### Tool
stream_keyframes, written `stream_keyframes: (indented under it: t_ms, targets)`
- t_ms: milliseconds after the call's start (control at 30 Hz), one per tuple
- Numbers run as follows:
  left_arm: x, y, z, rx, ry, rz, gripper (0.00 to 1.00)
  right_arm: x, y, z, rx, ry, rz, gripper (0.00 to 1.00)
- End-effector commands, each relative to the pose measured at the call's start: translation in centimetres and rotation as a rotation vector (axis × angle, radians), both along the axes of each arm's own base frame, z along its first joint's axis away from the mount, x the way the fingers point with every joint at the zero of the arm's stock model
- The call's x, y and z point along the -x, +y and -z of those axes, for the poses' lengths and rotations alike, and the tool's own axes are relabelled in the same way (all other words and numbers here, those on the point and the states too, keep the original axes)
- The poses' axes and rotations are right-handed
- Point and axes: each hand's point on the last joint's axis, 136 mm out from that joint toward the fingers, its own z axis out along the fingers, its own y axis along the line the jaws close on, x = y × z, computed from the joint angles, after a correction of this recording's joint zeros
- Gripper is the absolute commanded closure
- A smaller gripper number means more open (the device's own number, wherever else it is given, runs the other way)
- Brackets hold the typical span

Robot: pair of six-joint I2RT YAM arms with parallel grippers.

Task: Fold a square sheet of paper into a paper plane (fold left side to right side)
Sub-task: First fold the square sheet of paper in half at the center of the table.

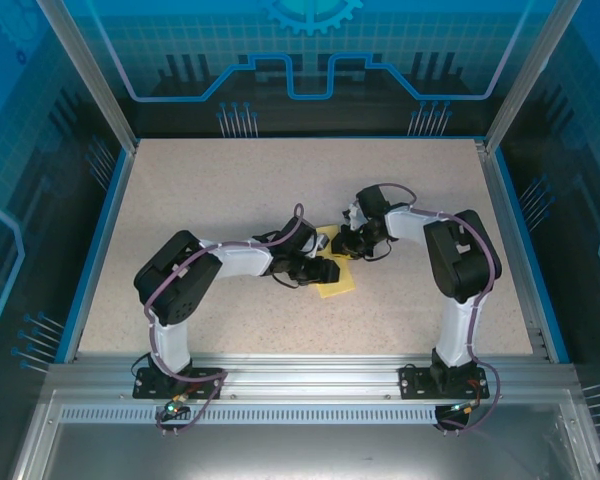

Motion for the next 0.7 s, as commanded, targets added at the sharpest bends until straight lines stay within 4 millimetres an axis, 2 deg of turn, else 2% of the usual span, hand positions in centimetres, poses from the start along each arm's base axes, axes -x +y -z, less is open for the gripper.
stream_keyframes:
  t_ms: [0, 67, 133, 267, 367, 467, 667]
  targets:
    - [1.0, 1.1, 2.2, -0.069, 0.064, -0.009, 0.46, -0.4, -0.7, -4.2, 0.017, -0.068, -0.021, 0.77]
    - [1.1, 1.1, 2.2, -0.070, 0.066, -0.008, 0.46, -0.2, -1.7, -5.6, 0.033, -0.089, -0.018, 0.75]
    - [1.0, 1.0, 2.1, -0.070, 0.066, -0.009, 0.46, 0.5, -2.9, -6.3, 0.052, -0.090, -0.012, 0.75]
    - [0.9, 1.0, 2.1, -0.071, 0.067, -0.013, 0.46, 3.3, -4.4, -6.1, 0.049, -0.058, -0.010, 0.82]
    - [0.9, 1.0, 2.1, -0.073, 0.070, -0.016, 0.46, 5.8, -3.9, -5.2, 0.000, 0.002, -0.023, 0.89]
    - [0.8, 1.0, 2.0, -0.075, 0.069, -0.021, 0.46, 7.7, -3.0, -3.9, -0.026, 0.043, -0.050, 0.91]
    - [0.7, 1.0, 1.9, -0.078, 0.070, -0.023, 0.46, 8.6, -1.9, -1.8, -0.034, 0.085, -0.070, 0.91]
